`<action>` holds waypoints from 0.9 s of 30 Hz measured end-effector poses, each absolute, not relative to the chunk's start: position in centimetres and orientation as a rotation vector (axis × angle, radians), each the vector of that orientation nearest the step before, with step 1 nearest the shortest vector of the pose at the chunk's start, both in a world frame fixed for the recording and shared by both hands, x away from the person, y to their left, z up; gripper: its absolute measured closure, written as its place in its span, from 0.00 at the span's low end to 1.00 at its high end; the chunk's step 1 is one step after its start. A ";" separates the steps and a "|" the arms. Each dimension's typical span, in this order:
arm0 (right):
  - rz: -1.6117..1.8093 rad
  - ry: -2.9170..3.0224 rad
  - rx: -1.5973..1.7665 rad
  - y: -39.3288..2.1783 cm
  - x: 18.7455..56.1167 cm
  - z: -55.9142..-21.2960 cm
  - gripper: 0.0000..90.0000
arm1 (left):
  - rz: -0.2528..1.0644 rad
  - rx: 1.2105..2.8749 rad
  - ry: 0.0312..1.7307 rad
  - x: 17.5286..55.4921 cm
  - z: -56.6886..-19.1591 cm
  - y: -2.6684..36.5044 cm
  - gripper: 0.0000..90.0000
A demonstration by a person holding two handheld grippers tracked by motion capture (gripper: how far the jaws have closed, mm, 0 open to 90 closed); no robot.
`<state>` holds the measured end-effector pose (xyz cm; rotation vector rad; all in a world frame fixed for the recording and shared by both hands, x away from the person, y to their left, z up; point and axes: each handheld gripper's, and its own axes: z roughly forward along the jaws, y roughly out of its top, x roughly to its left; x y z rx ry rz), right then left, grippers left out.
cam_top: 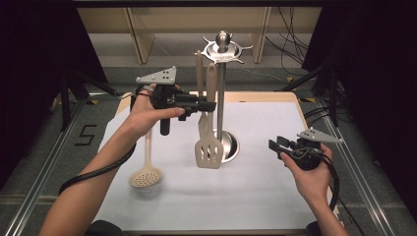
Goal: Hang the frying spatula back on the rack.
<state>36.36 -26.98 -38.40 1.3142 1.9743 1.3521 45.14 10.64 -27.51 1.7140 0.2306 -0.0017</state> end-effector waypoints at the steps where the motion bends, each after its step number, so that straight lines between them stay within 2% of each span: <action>1: 1.352 1.975 1.314 -27.0 36.3 -38.4 0.68 | -0.001 1.715 0.229 45.2 -27.5 10.6 0.84; 27: 1.346 1.979 1.311 -27.1 36.3 -38.5 0.68 | -0.014 1.701 0.295 46.6 -28.0 9.8 0.83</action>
